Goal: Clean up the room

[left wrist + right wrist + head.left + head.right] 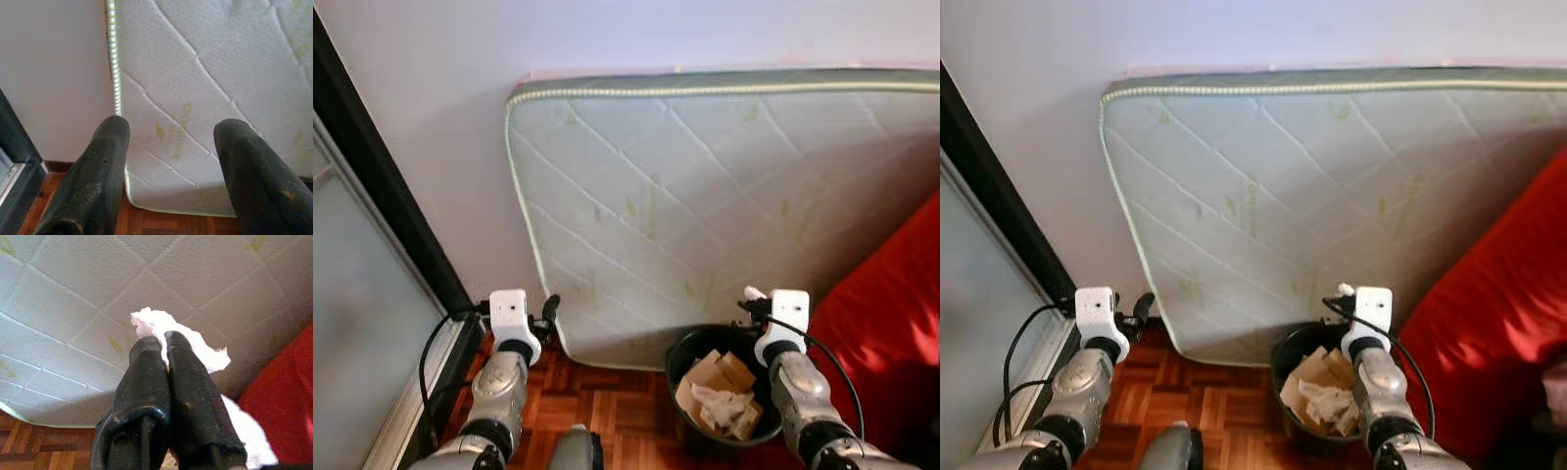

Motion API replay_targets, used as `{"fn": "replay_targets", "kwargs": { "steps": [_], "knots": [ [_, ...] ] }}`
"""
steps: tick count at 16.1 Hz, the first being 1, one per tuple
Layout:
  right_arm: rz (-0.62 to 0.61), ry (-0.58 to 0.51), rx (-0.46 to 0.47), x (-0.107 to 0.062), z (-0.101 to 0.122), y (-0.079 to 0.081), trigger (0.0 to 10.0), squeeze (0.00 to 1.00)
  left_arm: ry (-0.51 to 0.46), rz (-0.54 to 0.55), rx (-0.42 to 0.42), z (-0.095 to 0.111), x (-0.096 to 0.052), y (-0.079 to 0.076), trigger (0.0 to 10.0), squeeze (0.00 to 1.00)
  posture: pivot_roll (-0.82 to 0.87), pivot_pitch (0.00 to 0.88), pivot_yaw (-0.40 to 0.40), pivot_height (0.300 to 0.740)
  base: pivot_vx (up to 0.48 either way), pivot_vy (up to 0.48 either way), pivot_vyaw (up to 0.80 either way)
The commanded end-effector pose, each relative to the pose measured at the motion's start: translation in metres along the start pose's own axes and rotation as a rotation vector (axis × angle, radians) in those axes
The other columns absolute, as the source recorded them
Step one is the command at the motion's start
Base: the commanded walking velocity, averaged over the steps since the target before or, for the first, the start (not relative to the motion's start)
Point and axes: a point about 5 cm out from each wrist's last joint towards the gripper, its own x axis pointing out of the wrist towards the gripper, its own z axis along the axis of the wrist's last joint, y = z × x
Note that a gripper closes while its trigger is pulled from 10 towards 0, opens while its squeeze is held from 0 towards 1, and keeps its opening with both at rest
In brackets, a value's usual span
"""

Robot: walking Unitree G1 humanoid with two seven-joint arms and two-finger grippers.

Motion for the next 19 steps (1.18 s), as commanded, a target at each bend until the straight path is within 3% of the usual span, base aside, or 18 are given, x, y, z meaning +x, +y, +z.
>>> {"fn": "replay_targets", "kwargs": {
  "steps": [1, 11, 16, 19],
  "knots": [
    [0.008, 0.018, -0.003, 0.0, -0.002, 0.004, 10.0, 0.0, 0.012, 0.013, -0.012, -0.002, -0.001, 0.003, 10.0, 0.0, 0.06, 0.0, 0.024, 0.601, 0.0, 0.0, 0.0],
    [0.089, 0.07, -0.011, 0.0, -0.008, 0.016, 10.0, 0.0, 0.003, 0.003, -0.024, 0.002, 0.002, -0.001, 10.0, 0.0, 0.06, 0.0, 0.023, 0.591, 0.0, 0.0, 0.0],
    [0.083, 0.092, -0.004, -0.001, -0.012, 0.013, 10.0, 0.0, 0.003, 0.004, -0.025, 0.003, 0.003, -0.001, 10.0, 0.0, 0.06, 0.0, 0.022, 0.591, 0.0, 0.0, 0.0],
    [0.091, 0.109, -0.016, -0.001, -0.013, 0.014, 10.0, 0.0, 0.007, 0.007, -0.026, 0.003, 0.003, 0.001, 10.0, 0.0, 0.06, 0.0, 0.023, 0.567, 0.0, 0.0, 0.0]
  ]
}}
